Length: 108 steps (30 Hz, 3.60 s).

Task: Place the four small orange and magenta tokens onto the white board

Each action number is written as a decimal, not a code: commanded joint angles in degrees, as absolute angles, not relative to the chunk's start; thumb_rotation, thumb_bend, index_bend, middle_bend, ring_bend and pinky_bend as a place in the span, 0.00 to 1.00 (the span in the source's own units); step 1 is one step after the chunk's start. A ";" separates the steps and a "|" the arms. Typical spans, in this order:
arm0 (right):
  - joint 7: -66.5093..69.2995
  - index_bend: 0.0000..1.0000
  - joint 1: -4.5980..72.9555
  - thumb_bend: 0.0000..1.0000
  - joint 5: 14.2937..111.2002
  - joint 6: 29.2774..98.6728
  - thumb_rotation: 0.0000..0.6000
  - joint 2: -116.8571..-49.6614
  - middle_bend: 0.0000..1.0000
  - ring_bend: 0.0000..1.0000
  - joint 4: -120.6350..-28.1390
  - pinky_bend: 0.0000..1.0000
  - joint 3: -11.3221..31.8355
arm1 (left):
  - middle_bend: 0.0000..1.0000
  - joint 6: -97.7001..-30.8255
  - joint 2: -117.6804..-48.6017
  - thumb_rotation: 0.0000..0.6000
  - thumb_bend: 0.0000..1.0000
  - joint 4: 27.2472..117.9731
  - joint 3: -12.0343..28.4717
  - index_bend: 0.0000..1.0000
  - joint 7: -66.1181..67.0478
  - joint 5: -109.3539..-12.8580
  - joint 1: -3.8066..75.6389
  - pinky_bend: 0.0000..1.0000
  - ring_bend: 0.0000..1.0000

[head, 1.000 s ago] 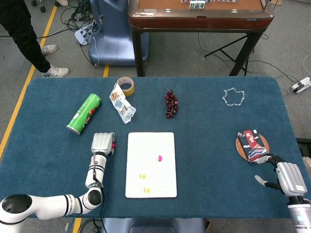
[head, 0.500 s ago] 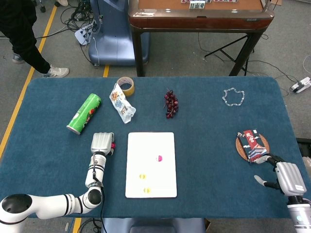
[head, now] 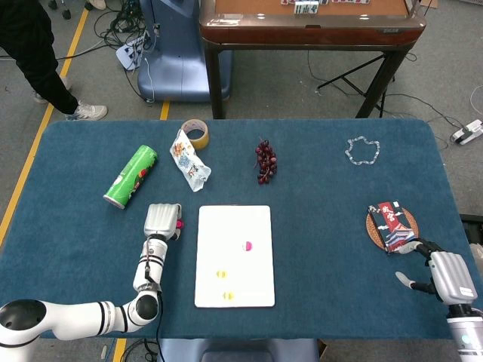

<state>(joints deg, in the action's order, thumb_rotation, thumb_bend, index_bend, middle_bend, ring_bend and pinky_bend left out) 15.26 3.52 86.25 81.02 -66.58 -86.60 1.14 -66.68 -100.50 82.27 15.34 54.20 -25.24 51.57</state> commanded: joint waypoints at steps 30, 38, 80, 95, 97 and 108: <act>17.44 0.43 1.91 0.13 86.20 83.34 1.00 -64.63 0.37 0.36 -86.20 0.52 1.32 | 1.00 -66.18 -104.82 1.00 0.33 87.10 22.75 0.59 57.54 -20.15 65.97 1.00 1.00; 18.09 0.43 1.73 0.13 86.12 83.33 1.00 -64.77 0.37 0.36 -85.65 0.52 1.32 | 1.00 -65.27 -106.81 1.00 0.33 83.96 22.57 0.59 57.20 -19.25 67.96 1.00 1.00; 19.83 0.43 1.02 0.13 85.89 82.76 1.00 -65.94 0.37 0.36 -83.40 0.52 1.12 | 1.00 -62.60 -112.55 1.00 0.33 72.58 20.61 0.45 56.59 -18.90 69.62 1.00 1.00; 19.65 0.43 1.35 0.13 86.38 83.12 1.00 -65.76 0.37 0.36 -83.89 0.52 1.51 | 1.00 -68.88 -106.33 1.00 0.33 83.66 20.13 0.38 55.12 -23.74 65.58 1.00 1.00; 19.43 0.43 1.42 0.13 86.52 83.33 1.00 -65.60 0.37 0.36 -84.31 0.52 1.64 | 1.00 -71.18 -103.62 1.00 0.33 88.32 19.87 0.38 54.71 -24.96 64.02 1.00 1.00; 16.26 0.43 2.56 0.13 87.15 83.10 1.00 -64.58 0.37 0.36 -87.67 0.52 2.23 | 0.93 -82.66 -87.72 1.00 0.33 110.39 12.08 0.35 52.64 -36.59 53.76 1.00 0.88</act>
<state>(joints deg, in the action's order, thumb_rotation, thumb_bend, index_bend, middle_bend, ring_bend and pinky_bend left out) 16.62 2.37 87.05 83.21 -64.75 -87.32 2.14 -78.98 -91.70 106.20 15.50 53.81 -31.88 57.36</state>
